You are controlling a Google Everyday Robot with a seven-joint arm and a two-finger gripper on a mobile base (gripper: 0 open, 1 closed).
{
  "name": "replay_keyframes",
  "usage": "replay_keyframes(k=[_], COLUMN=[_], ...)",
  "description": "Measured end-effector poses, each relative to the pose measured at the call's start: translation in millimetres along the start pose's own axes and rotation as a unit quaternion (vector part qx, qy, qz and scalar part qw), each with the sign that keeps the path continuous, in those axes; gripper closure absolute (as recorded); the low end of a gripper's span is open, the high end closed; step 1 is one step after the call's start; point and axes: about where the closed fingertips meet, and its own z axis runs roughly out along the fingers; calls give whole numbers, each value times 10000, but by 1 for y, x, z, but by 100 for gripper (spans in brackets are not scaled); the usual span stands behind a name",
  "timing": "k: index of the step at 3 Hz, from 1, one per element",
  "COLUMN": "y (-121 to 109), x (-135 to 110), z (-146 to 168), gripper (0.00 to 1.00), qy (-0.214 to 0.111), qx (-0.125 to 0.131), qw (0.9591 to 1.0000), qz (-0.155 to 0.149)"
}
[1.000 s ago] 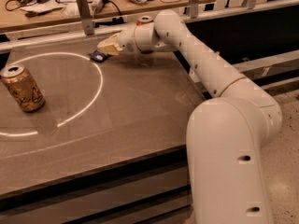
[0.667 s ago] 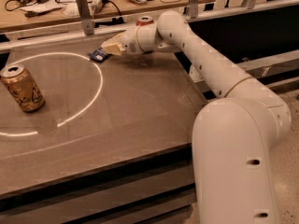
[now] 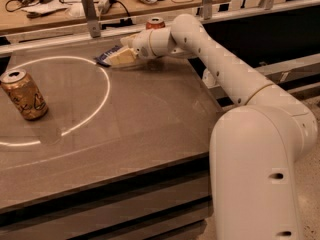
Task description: Pick rxbar blueberry
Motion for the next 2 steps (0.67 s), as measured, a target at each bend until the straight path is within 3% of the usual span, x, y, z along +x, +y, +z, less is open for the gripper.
replay_keyframes(k=[2], y=[-4], x=[3], z=[0], gripper=[0], qy=[50], qx=[72], qw=[10000], qz=[31])
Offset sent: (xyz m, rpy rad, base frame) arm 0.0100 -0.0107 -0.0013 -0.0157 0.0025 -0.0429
